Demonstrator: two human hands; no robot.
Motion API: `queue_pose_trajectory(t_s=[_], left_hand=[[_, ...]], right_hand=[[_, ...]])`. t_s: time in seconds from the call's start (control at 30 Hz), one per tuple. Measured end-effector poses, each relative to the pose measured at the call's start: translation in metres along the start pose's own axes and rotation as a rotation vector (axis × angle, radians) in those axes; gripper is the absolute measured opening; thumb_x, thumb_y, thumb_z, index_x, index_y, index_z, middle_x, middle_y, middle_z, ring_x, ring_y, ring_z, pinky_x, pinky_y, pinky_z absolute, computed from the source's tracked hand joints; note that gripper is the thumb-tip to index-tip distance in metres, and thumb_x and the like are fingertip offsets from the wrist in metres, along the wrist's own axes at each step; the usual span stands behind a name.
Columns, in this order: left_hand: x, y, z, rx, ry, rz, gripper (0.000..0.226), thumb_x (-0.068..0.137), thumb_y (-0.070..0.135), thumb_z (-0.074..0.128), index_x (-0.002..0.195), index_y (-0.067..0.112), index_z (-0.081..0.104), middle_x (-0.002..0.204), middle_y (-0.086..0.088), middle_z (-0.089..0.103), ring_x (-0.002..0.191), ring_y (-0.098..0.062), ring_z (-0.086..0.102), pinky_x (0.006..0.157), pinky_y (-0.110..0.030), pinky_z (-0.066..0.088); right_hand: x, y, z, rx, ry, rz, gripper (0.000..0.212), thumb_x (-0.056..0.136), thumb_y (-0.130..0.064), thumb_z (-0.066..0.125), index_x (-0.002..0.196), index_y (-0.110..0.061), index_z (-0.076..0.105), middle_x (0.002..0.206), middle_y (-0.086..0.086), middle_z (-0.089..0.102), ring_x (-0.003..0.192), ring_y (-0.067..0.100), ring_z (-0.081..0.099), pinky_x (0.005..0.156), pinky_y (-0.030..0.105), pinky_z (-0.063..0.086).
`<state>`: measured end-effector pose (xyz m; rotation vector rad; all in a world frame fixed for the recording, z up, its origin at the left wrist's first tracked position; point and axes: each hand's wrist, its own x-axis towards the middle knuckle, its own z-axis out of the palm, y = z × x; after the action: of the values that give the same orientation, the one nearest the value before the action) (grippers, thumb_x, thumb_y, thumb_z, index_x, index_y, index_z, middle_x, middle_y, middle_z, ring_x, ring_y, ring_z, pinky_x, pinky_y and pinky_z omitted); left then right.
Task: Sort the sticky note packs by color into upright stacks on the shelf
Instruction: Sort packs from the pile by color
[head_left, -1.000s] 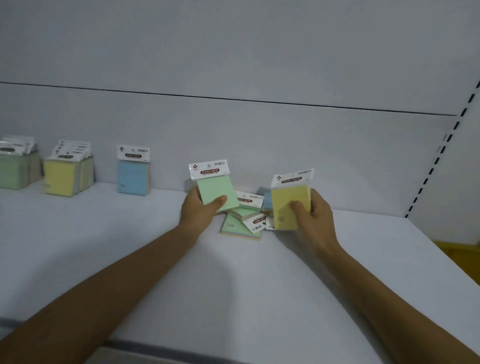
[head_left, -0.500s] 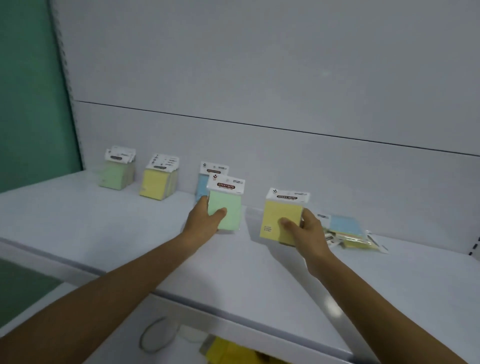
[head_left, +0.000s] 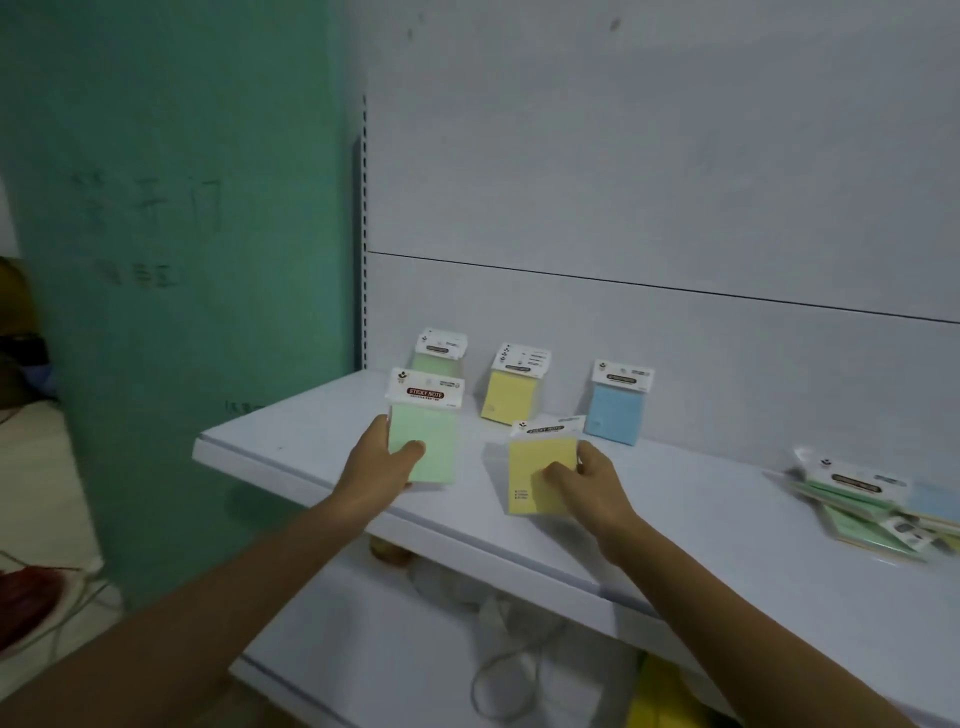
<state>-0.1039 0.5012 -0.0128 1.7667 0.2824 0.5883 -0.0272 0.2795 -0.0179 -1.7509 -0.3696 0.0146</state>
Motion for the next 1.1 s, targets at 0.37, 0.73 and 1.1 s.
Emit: queue_pose_trajectory(t_s=[0.37,0.73,1.1], left_hand=[[0.038,-0.017,-0.021,-0.029,-0.001,-0.038,0.022,0.092,0.013,0.052,0.112,0.02,0.047,0.113,-0.002,0.059,0.092,-0.014,0.058,0.068,-0.027,0.052],[0.098,-0.033,0.001,0.685,-0.134,0.293,0.029,0.092,0.04,0.05,0.112,0.02,0.044,0.113,-0.001,0.065,0.097,-0.026,0.062,0.075,-0.035,0.05],[0.203,-0.065,-0.004,0.804,-0.196,0.375,0.039,0.09,0.05,0.048,0.115,0.02,0.05,0.108,0.0,0.064,0.097,-0.021,0.059,0.07,-0.03,0.043]], right_hand=[[0.027,-0.005,0.044,0.016,-0.009,0.015,0.04,0.089,-0.001,0.054,0.125,-0.015,0.046,0.119,0.002,0.055,0.102,0.019,0.055,0.074,0.025,0.05],[0.112,0.012,0.047,-0.577,0.05,-0.109,0.024,0.085,-0.023,0.062,0.104,-0.013,0.052,0.089,-0.003,0.056,0.083,0.019,0.052,0.068,0.03,0.041],[0.147,0.021,0.049,-1.003,0.185,0.031,0.038,0.085,-0.059,0.049,0.09,-0.023,0.039,0.087,0.0,0.057,0.077,0.021,0.053,0.063,0.031,0.041]])
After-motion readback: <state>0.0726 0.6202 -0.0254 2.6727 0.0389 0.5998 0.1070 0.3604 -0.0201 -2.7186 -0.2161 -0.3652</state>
